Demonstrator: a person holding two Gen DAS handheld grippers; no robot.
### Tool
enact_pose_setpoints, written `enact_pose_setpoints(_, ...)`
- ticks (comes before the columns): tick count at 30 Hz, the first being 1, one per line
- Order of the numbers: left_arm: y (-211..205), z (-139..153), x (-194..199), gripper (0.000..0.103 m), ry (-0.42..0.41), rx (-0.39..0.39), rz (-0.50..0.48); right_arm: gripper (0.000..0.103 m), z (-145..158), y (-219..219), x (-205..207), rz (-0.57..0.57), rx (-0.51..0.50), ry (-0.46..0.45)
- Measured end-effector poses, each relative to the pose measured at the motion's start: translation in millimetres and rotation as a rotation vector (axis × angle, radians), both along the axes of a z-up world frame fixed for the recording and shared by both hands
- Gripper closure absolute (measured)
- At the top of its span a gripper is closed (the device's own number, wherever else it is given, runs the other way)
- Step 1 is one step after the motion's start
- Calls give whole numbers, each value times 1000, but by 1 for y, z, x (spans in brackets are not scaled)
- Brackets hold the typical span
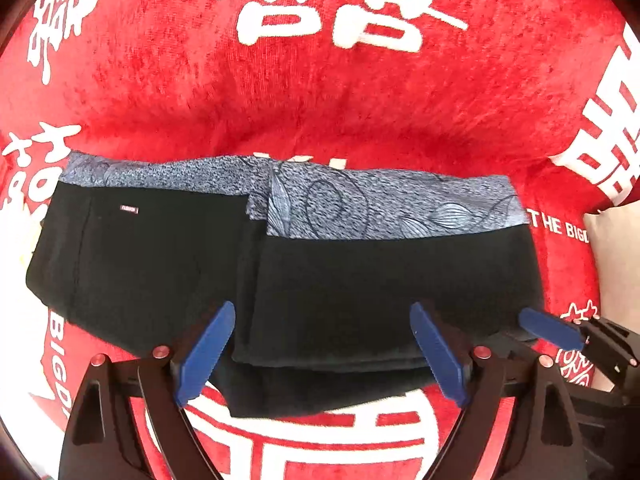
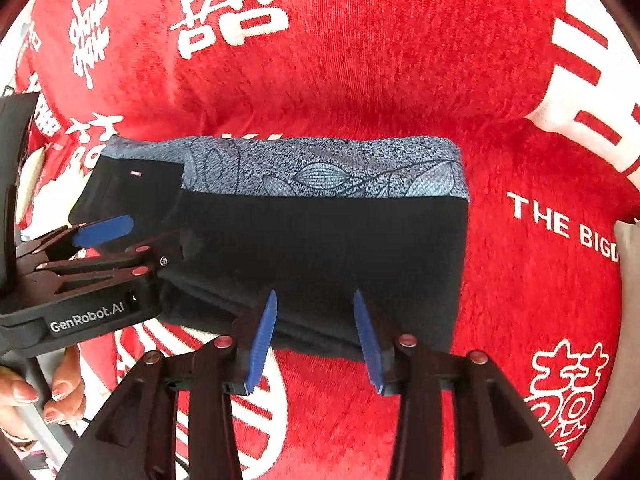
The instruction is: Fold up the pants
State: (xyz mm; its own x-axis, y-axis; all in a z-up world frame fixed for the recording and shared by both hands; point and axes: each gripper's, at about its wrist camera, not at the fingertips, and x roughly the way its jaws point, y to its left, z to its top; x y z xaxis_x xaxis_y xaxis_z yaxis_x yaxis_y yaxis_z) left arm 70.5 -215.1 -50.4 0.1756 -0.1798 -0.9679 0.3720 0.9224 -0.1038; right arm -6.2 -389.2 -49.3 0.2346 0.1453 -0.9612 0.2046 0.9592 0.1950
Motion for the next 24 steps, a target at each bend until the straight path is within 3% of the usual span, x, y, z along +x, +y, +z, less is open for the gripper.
enact_pose_setpoints(4, -3, 8, -10, 13, 1, 28, 24, 58, 2, -5, -8, 9, 12, 7)
enact_pose_setpoints(6, -2, 14, -14, 13, -4, 50, 42, 48, 3, -6, -8, 8, 20, 11)
enact_pose_setpoints(8, -1, 21, -17, 13, 1, 55, 56, 26, 6, -10, -12, 8, 23, 12)
enact_pose_setpoints(16, 14, 22, -21, 13, 5, 73, 78, 15, 15, -13, -16, -11, -42, -2)
enact_pose_setpoints(19, 27, 17, -19, 13, 20, 74, 61, 0, 15, -7, -17, -41, -71, -3)
enact_pose_setpoints(24, 64, 13, -12, 13, 36, 58, 43, 0, 18, 26, -15, -78, -81, 4)
